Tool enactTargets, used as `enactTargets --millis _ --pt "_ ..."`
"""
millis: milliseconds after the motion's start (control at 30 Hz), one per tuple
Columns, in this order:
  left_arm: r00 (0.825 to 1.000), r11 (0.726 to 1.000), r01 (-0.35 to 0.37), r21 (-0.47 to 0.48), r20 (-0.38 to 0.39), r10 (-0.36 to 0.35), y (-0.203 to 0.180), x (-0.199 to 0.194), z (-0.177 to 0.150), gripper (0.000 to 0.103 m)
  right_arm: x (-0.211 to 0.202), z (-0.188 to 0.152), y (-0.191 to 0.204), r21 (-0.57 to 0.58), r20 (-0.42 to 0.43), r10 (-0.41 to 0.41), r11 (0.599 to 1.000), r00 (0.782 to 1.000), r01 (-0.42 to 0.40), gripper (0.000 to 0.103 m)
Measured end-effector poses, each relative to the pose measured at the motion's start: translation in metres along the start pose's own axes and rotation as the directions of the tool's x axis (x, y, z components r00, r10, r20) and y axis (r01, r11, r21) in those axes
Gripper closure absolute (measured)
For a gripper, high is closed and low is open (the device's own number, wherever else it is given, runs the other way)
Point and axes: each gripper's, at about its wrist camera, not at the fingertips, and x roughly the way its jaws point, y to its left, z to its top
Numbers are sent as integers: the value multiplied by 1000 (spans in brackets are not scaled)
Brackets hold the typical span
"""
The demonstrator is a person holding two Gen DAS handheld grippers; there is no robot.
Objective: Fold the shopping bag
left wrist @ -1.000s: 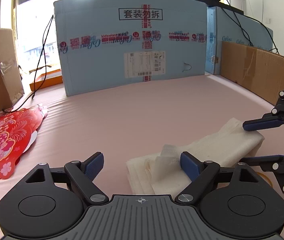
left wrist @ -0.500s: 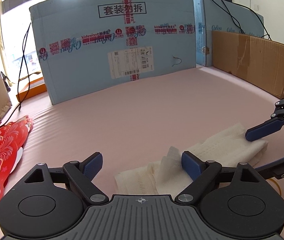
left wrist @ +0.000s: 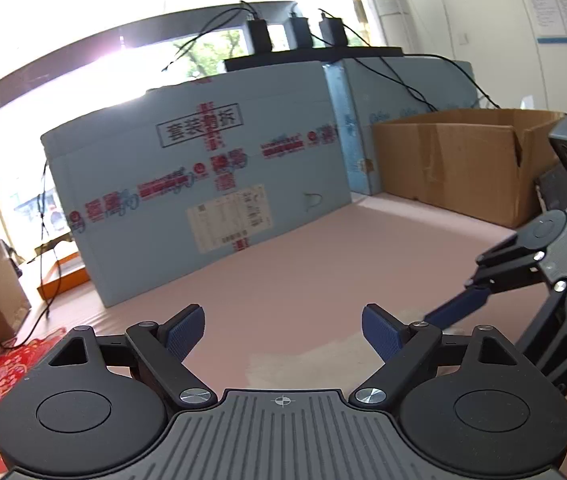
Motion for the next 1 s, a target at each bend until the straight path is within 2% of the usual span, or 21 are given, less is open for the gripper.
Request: enactTargets --millis 67,167,367,500,600,700,900,1000 --pt "997 999 -4 31 -71 6 -4 18 -6 15 0 -1 3 -13 5 -12 1000 1000 12 30" --pt "992 1000 0 16 -130 3 0 32 -16 15 -5 -4 4 -29 12 -7 1000 1000 8 31" --pt "990 999 28 -16 -139 -30 5 31 -24 14 -20 -4 -6 19 20 76 997 997 -76 33" --pt "984 994 80 -71 -153 -90 17 37 -26 14 -18 -7 -14 38 -3 76 996 997 -76 33" --pt "976 984 128 -125 -157 -147 28 41 -29 14 -33 -8 -31 165 46 149 974 988 -154 35" --pt "968 969 164 -185 -157 -194 38 45 -33 14 -46 -14 -40 230 62 159 958 985 -170 39" --pt "974 976 146 -164 -150 -171 35 41 -34 14 -49 -18 -31 212 39 141 966 989 -146 42" --pt "975 972 144 -188 -140 -172 39 38 -35 14 -45 -18 -26 166 33 62 984 998 -67 44"
